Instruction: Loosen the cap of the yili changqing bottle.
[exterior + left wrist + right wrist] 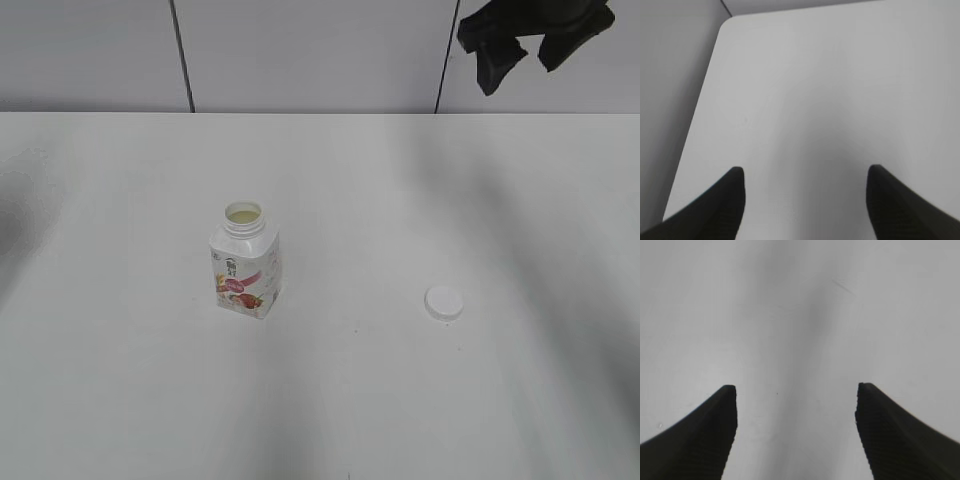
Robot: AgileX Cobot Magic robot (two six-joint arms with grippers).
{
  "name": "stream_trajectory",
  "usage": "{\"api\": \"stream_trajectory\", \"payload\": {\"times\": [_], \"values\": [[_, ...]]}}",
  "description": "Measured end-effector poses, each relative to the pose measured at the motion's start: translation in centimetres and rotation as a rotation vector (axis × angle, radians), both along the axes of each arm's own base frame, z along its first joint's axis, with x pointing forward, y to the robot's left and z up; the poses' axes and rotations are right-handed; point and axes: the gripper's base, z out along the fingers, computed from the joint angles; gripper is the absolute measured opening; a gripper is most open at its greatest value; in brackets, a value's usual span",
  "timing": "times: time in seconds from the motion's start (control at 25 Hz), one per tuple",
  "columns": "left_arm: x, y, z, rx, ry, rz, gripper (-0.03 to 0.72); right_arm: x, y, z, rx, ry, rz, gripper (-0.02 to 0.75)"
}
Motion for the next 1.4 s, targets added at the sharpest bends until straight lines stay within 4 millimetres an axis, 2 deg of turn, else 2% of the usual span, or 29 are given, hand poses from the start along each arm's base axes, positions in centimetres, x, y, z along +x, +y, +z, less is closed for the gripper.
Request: {"api": "stream_trajectory", "payload": {"times": [0.16,0.28,0.56,0.72,0.88,1.04,1.4], "values": [[-1.1,0.5,-0.8,0.005,0.142,0.079,0.468,0.4,-1.2,0.0,-0.007,0.0,-0.016,0.583],[-1.9,0.2,-1.5,-0.031,0.251,0.078,0.468,0.7,-2.3,0.0,0.0,0.004,-0.041,0.583],[-3.2,-1.4,-2.4,-0.177,0.442,-0.022,0.468,1.6,-7.3,-0.1,0.154,0.043,-0.172,0.583],[-3.3,-1.9,-1.6,-0.228,0.516,-0.061,0.468,1.4,-9.8,0.6,0.178,0.027,-0.232,0.583],[-2.8,-2.0,0.4,-0.239,0.538,-0.066,0.468,0.1,-11.3,2.0,0.183,0.002,-0.257,0.583],[-2.6,-1.9,2.0,-0.241,0.552,-0.066,0.468,-2.1,-11.6,3.4,0.183,-0.014,-0.249,0.583],[-4.9,-2.2,6.7,-0.222,0.445,-0.075,0.468,-8.0,-11.7,5.9,0.189,-0.048,-0.234,0.583]]}}
